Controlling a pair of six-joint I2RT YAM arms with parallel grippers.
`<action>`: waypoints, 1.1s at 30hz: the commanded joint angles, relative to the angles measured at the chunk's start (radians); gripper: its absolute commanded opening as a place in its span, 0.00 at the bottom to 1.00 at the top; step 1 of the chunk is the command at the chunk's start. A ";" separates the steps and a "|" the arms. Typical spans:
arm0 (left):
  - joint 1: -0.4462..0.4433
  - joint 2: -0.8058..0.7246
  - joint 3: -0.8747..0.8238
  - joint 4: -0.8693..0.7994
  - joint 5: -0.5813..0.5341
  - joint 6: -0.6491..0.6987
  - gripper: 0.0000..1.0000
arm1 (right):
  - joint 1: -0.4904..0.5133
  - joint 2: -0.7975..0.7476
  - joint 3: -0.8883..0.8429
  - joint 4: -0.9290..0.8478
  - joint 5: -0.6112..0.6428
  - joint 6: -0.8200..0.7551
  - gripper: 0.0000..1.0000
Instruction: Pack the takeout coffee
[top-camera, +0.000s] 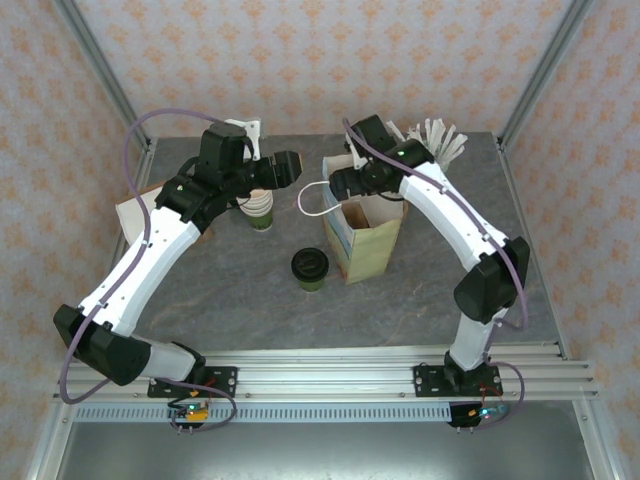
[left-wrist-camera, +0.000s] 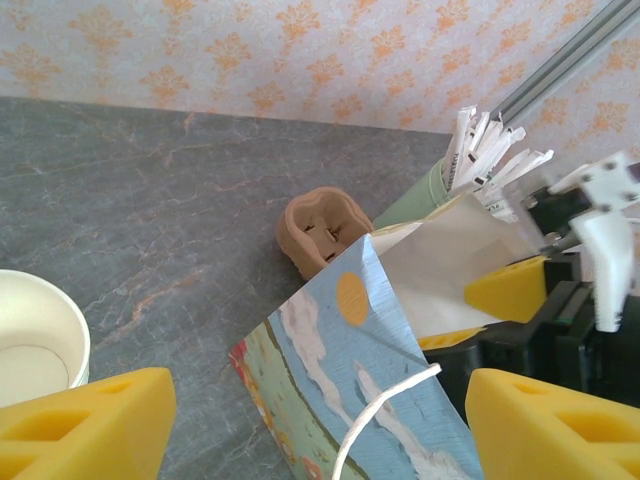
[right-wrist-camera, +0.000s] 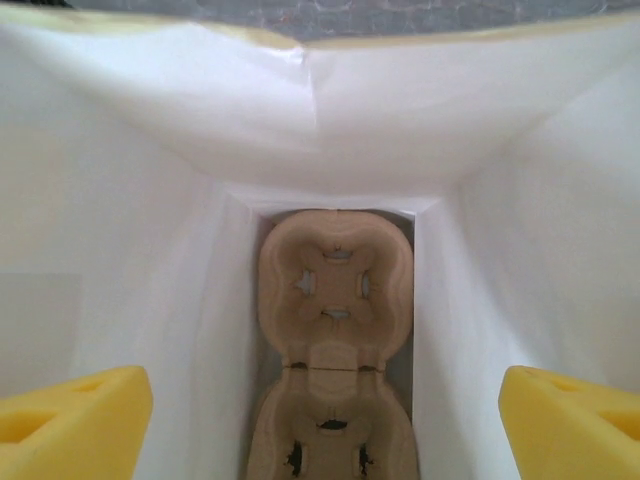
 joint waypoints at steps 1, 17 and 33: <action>-0.006 -0.030 -0.007 0.025 -0.025 0.005 0.77 | -0.010 -0.047 0.036 -0.008 -0.010 0.009 0.91; -0.007 -0.068 -0.052 0.021 -0.064 0.011 0.77 | 0.005 -0.311 -0.125 0.216 -0.141 -0.050 0.91; -0.006 -0.261 -0.351 -0.088 -0.081 -0.022 0.77 | 0.316 -0.515 -0.472 0.201 -0.219 -0.189 0.86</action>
